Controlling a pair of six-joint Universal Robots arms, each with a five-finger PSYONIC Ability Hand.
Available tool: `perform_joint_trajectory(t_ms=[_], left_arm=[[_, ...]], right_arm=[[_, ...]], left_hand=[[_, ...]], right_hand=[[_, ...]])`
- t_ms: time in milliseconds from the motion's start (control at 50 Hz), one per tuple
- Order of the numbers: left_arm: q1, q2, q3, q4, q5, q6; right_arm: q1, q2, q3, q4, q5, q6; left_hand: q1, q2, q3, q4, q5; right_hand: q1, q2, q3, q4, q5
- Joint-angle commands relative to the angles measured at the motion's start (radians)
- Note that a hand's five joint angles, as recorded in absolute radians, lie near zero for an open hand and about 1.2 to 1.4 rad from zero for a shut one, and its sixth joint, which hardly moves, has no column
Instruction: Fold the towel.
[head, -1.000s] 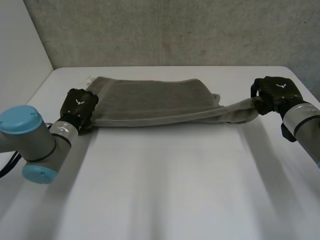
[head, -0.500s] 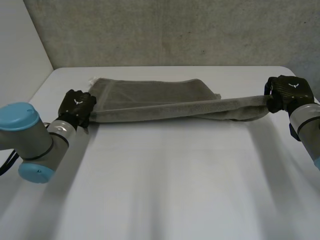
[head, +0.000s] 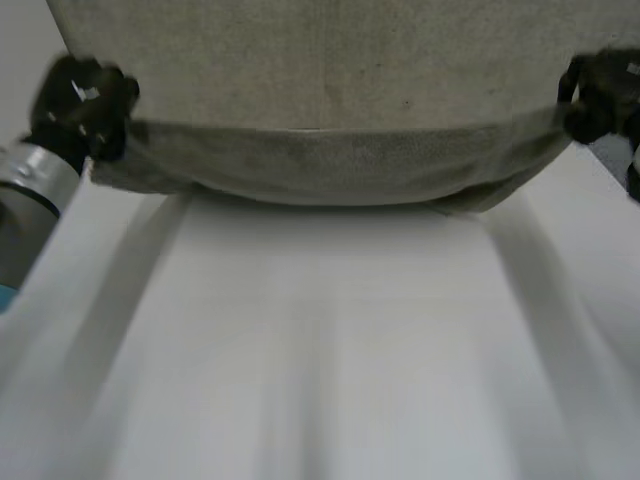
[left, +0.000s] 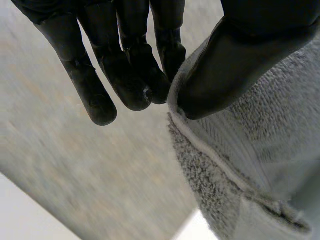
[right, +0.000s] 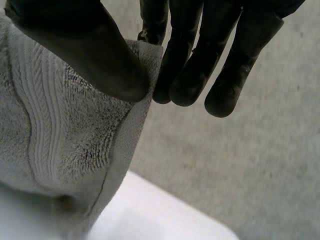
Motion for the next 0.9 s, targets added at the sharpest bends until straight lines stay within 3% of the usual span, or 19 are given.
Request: perform_joint_trajectory(t_ms=[20, 220, 380, 480, 580, 660, 760, 900], left_arm=[[0.005, 0.178, 0.088, -0.117, 0.071, -0.026], [0.008, 0.194, 0.196, -0.181, 0.080, -0.117], [0.008, -0.024, 0.239, -0.181, 0.068, -0.135], [-0.001, -0.261, 0.384, -0.184, 0.061, -0.135], [-0.015, -0.386, 0.586, -0.184, 0.013, -0.138], [-0.039, -0.409, 0.739, -0.178, -0.043, -0.160], [-0.061, -0.396, 0.975, -0.171, -0.104, -0.291], [-0.064, -0.363, 1.006, -0.176, -0.097, -0.356]], right_arm=[[-0.002, -0.082, -0.200, 0.222, -0.059, -0.044], [0.015, -0.046, -0.405, 0.428, -0.044, -0.222], [0.084, 0.103, -0.428, 0.434, 0.045, -0.350], [0.149, 0.255, -0.499, 0.319, 0.129, -0.397], [0.172, 0.361, -0.646, 0.183, 0.200, -0.402], [0.178, 0.408, -0.799, 0.138, 0.229, -0.404], [0.181, 0.410, -0.998, 0.112, 0.235, -0.384], [0.178, 0.361, -0.939, 0.089, 0.212, -0.365]], left_hand=[[0.125, 0.046, 0.051, 0.036, 0.101], [0.125, 0.046, 0.051, 0.036, 0.101], [0.125, 0.046, 0.051, 0.036, 0.101], [0.125, 0.046, 0.051, 0.036, 0.101], [0.125, 0.046, 0.051, 0.036, 0.101], [0.125, 0.046, 0.051, 0.036, 0.101], [0.125, 0.046, 0.051, 0.036, 0.101], [0.125, 0.046, 0.051, 0.036, 0.101]], right_hand=[[0.064, 0.073, 0.082, 0.063, 0.061], [0.064, 0.073, 0.082, 0.063, 0.061], [0.064, 0.073, 0.082, 0.063, 0.061], [0.064, 0.073, 0.082, 0.063, 0.061], [0.064, 0.073, 0.082, 0.063, 0.061], [0.064, 0.073, 0.082, 0.063, 0.061], [0.064, 0.073, 0.082, 0.063, 0.061], [0.064, 0.073, 0.082, 0.063, 0.061]])
